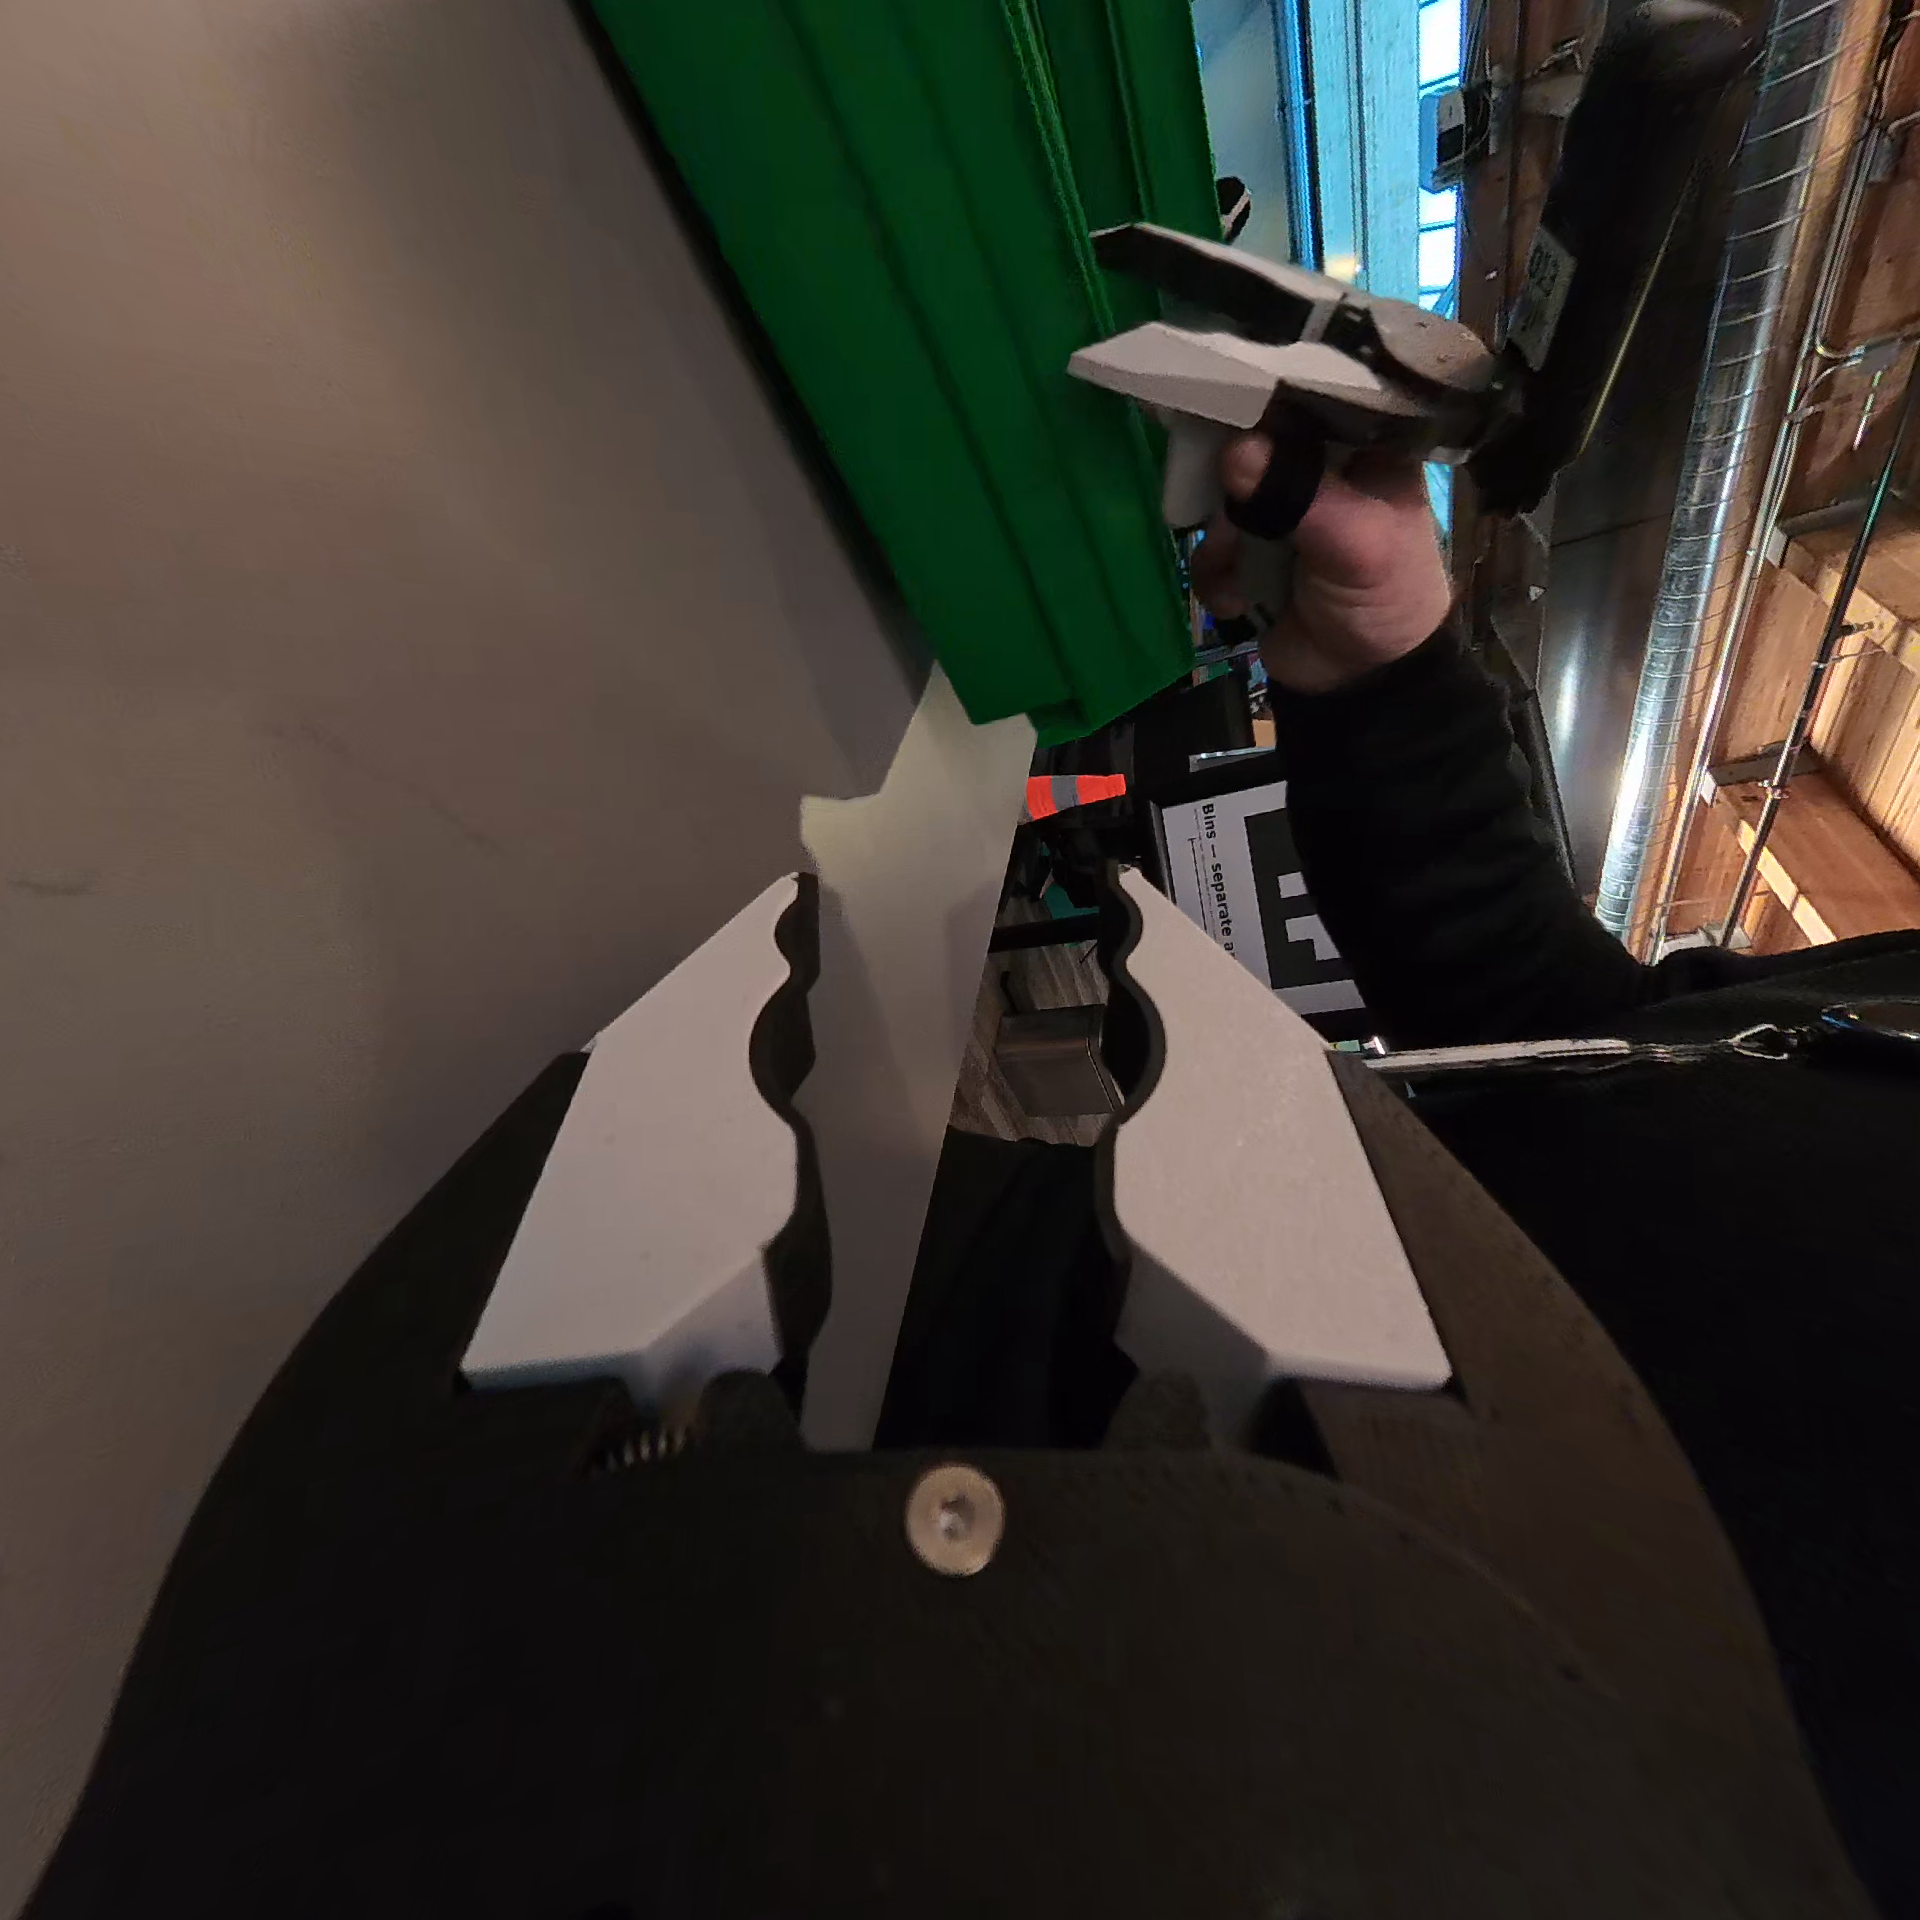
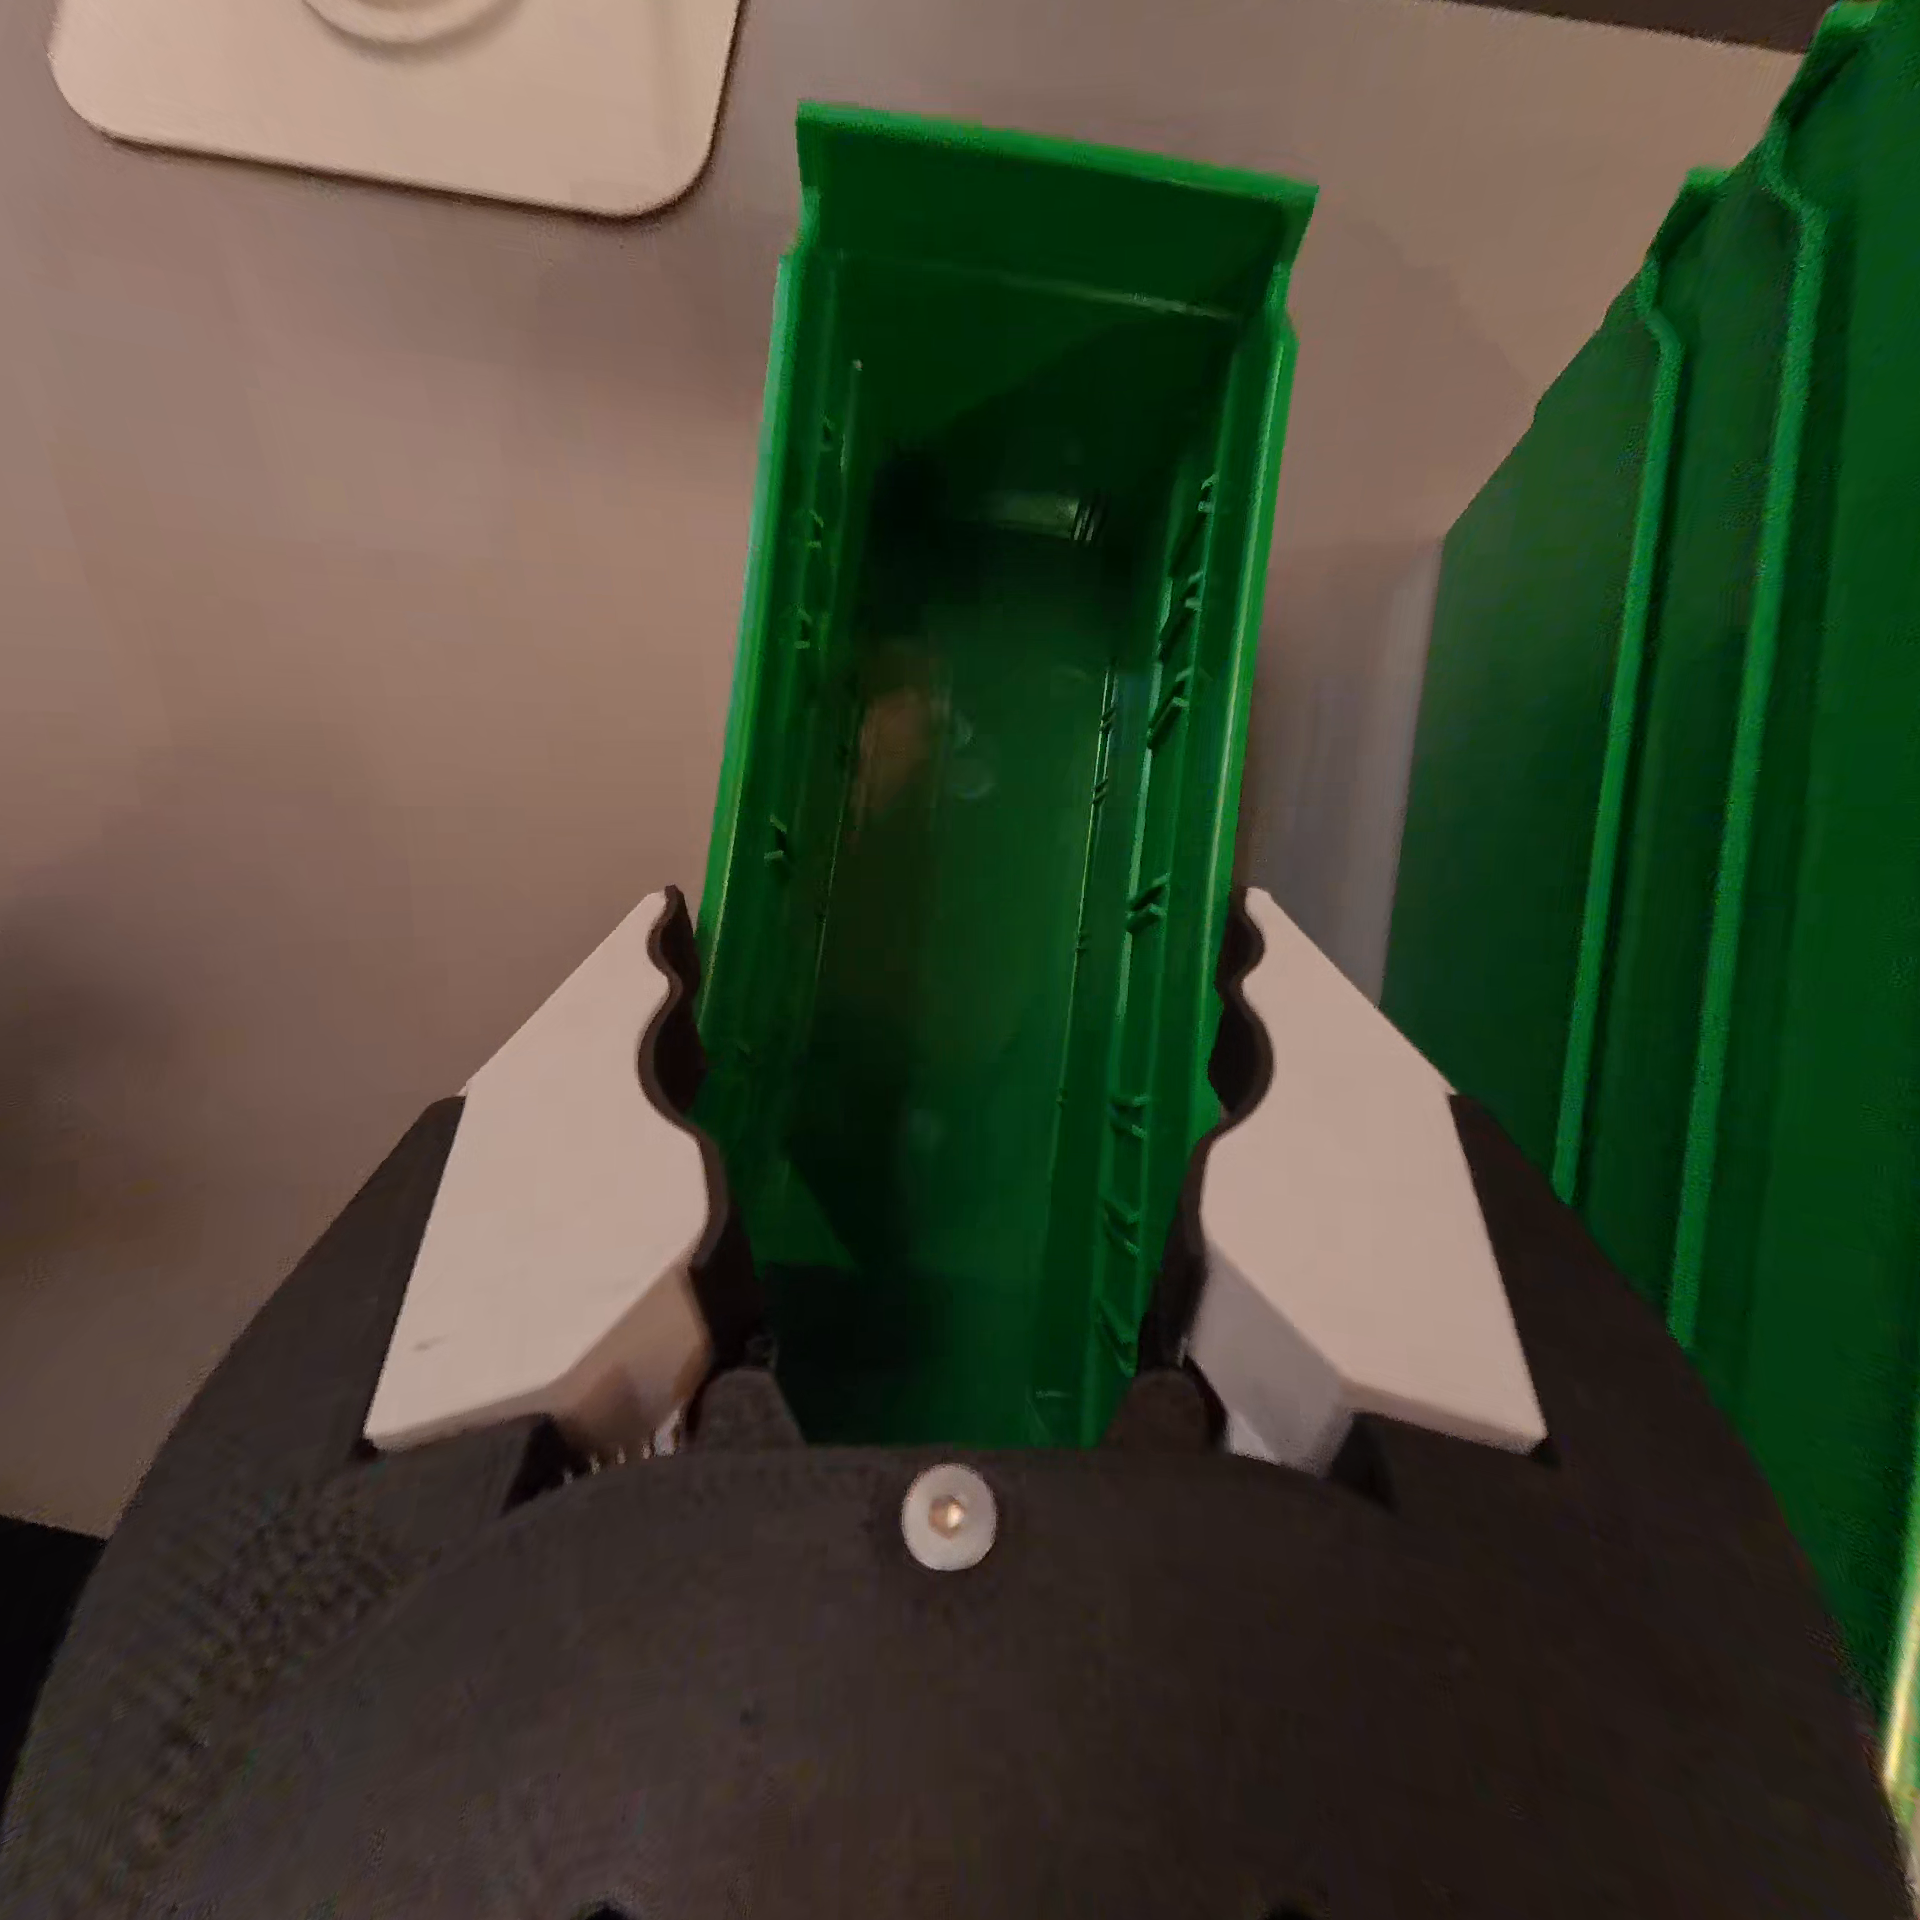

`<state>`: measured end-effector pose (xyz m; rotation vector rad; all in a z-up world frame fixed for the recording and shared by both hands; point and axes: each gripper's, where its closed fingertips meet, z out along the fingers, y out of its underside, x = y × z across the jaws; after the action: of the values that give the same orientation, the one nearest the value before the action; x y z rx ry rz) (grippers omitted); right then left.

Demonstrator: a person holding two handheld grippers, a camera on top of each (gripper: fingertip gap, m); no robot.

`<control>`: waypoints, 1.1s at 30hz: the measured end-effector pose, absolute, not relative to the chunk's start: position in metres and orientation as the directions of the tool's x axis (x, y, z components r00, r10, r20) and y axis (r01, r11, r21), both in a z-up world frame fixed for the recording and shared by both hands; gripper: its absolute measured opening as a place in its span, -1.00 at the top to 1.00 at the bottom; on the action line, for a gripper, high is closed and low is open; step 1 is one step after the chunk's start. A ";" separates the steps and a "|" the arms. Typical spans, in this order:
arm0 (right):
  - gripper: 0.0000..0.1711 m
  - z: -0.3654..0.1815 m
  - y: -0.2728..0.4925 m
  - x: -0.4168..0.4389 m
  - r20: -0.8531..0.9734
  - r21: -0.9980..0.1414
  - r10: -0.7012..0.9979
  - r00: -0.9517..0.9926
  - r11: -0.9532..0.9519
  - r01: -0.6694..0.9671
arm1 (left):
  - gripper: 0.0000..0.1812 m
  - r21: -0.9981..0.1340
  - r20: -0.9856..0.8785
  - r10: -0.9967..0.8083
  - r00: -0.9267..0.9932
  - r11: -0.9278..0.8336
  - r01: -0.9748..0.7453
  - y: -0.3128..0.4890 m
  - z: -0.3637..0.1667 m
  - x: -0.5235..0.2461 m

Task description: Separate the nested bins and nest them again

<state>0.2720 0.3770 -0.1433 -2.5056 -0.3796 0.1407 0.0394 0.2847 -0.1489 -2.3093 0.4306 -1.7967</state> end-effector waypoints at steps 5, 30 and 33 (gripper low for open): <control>-0.28 -0.135 0.372 0.270 0.004 -0.570 0.338 0.941 -0.773 0.280 | 0.43 -0.316 0.915 -0.333 0.226 -0.942 -0.109 0.284 -0.149 0.038; -0.05 -0.103 0.411 0.441 0.069 -0.419 0.220 0.973 -0.879 0.228 | 0.42 -0.307 0.916 -0.319 0.241 -0.948 -0.088 0.283 -0.150 0.038; -0.01 -0.100 0.412 0.441 0.064 -0.438 0.211 0.975 -0.872 0.218 | 0.42 -0.310 0.915 -0.324 0.240 -0.946 -0.096 0.283 -0.149 0.040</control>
<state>0.4412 0.4120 -0.1003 -2.6660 -0.3057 -0.0193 0.0403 0.2829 -0.1492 -2.3179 0.3991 -1.7837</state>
